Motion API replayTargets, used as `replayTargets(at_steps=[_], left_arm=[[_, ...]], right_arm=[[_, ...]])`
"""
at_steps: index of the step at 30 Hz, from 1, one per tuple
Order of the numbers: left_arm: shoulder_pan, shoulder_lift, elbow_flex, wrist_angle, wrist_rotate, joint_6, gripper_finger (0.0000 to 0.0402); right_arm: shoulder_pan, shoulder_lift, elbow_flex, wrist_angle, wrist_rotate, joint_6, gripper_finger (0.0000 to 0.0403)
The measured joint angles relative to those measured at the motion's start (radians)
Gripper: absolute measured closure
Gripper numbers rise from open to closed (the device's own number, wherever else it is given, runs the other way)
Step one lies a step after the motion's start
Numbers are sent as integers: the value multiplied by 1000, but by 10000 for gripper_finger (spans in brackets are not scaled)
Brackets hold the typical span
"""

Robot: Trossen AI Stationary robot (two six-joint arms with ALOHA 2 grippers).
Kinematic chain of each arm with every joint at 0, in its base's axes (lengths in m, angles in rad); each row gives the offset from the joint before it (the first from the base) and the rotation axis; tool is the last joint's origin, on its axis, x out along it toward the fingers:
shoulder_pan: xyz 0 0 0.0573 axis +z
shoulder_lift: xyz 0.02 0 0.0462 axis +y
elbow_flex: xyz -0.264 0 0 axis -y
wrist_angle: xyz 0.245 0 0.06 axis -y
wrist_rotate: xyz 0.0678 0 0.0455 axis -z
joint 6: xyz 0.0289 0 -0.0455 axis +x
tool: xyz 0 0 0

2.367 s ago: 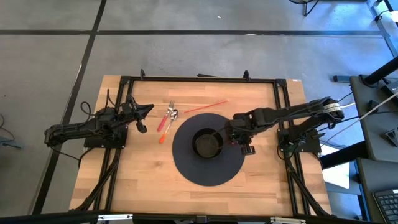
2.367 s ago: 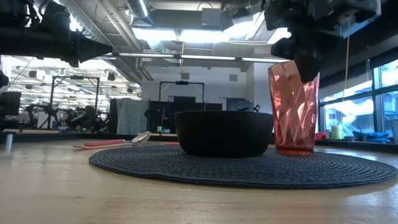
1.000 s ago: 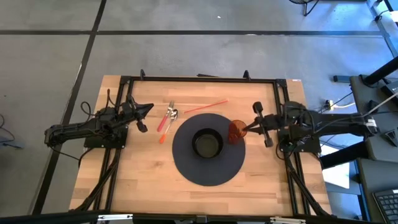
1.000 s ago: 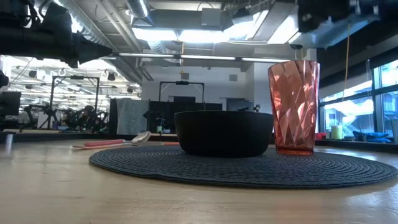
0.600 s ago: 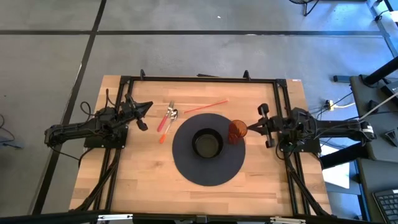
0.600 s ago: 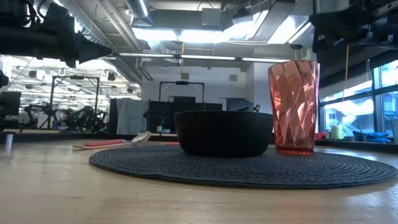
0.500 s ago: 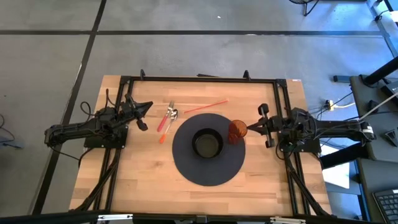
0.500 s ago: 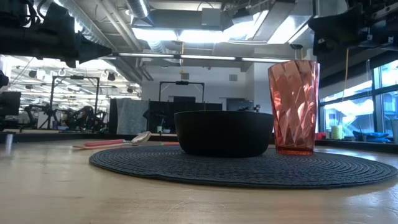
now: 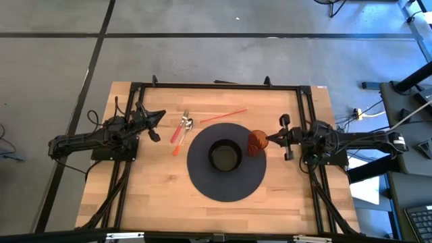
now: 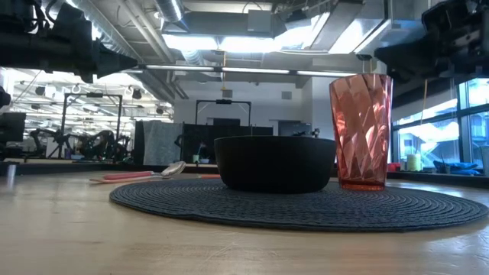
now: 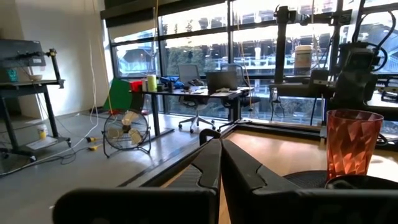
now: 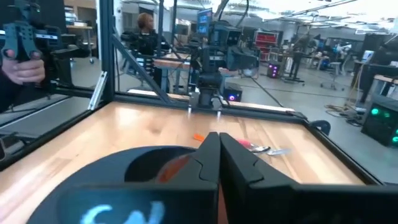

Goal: Pick & Place Utensil
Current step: Put the orange straw on the brown cup

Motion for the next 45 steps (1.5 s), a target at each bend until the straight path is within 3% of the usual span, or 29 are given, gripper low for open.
replayTargets(at_steps=[41, 45], left_arm=[[-3, 0, -1, -23, -23, -16, 398], [-3, 0, -1, -23, -23, -15, 398]], right_arm=[[0, 1, -25, 18, 0, -34, 400], [0, 0, -25, 18, 55, -46, 400]])
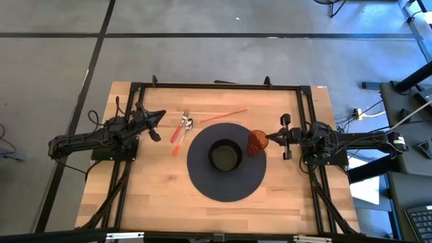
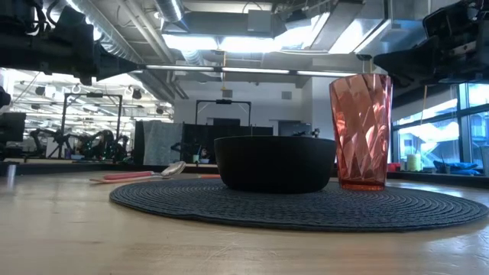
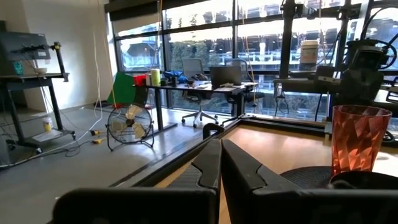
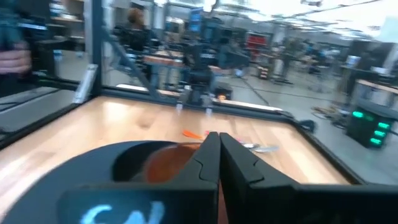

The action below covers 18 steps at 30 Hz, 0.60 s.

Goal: Pick & Place Utensil
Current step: Put the orange straw on the brown cup

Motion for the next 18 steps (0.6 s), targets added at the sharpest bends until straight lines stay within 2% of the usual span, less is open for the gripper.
replayTargets(at_steps=[10, 18], left_arm=[[0, 0, 0, 0, 0, 4, 396], [0, 0, 0, 0, 0, 4, 397]], right_arm=[[0, 0, 0, -54, 202, 24, 400], [0, 0, 0, -53, 208, 64, 389]])
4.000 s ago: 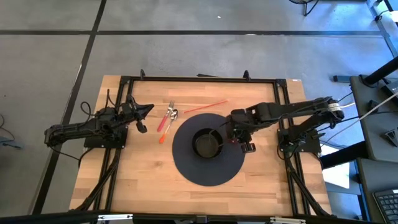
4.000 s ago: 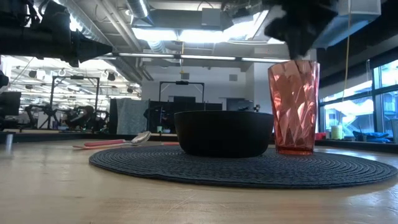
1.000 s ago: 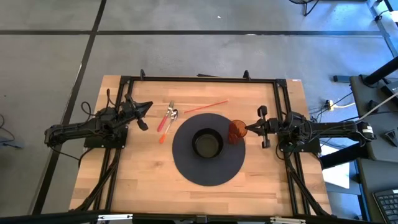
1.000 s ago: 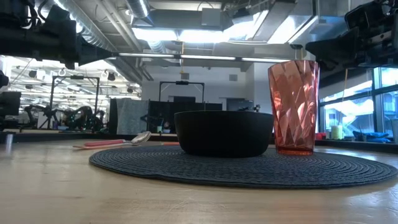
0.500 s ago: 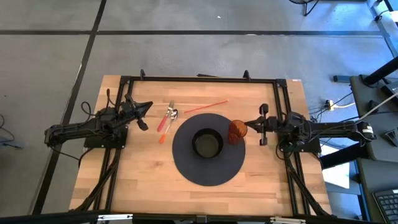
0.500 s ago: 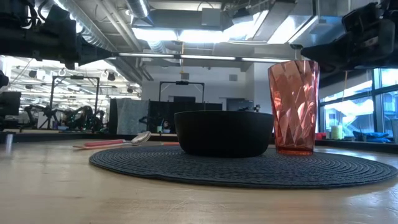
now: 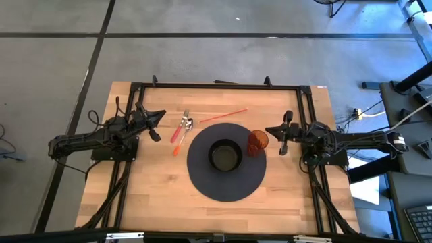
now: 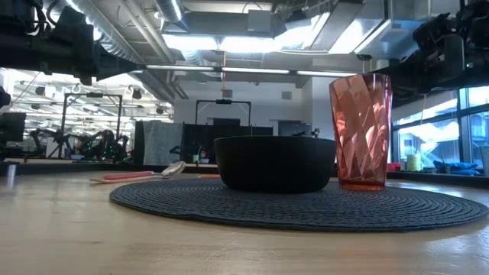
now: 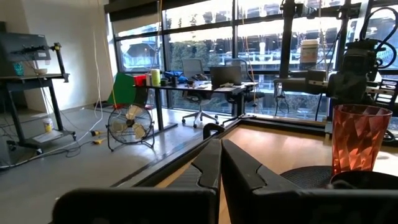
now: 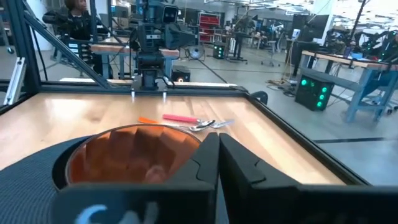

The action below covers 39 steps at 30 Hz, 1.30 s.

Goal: Pick & Place Utensil
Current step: Put the orange straw on the brown cup

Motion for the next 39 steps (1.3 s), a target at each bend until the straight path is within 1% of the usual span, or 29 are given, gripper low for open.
replayTargets(at_steps=[13, 15, 18, 21, 26, 30, 34, 39], left_arm=[[0, 0, 0, 0, 0, -6, 395], [0, 0, 0, 0, 0, -7, 394], [0, 0, 0, 0, 0, -8, 394], [0, 0, 0, 0, 0, -8, 395], [0, 0, 0, 0, 0, -8, 394], [0, 0, 0, 0, 0, -8, 395], [0, 0, 0, 0, 0, -8, 398], [0, 0, 0, 0, 0, -8, 396]], right_arm=[[0, 0, 0, 1, 0, 19, 386], [0, 0, 0, 7, 14, 57, 386], [-1, 0, 1, 5, 68, 137, 391], [-23, 13, 35, -58, 76, 167, 398], [-87, 93, 216, -278, 61, 214, 399], [-146, 218, 411, -434, 14, 191, 400], [-237, 411, 659, -678, 5, 177, 401], [-374, 726, 968, -944, -92, 112, 401]])
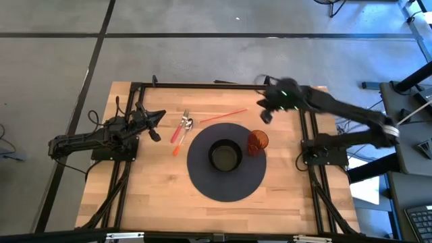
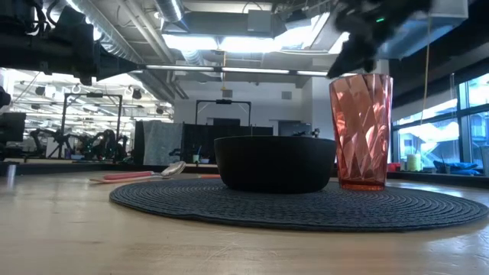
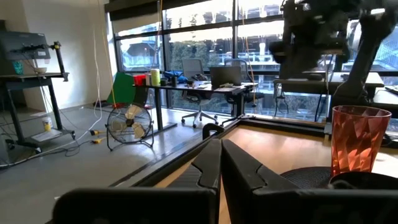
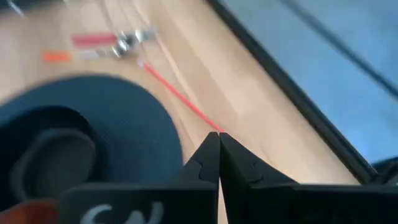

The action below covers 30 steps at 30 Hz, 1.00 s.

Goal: Pick & Place Utensil
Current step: Put the orange straw on the brown cup

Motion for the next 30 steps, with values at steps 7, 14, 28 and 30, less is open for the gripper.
replayTargets(at_steps=[7, 14, 28, 30], left_arm=[[0, 0, 0, 0, 0, 9, 396], [0, 0, 1, 16, -19, 60, 394], [0, 0, 1, 16, -106, 108, 399], [0, 0, 1, 16, -106, 115, 398]], right_arm=[[-109, 419, 334, -298, -127, -274, 398], [-115, 668, 525, -483, -128, -606, 372], [-113, 871, 759, -481, -70, -884, 285], [-111, 895, 794, -459, -77, -894, 278]])
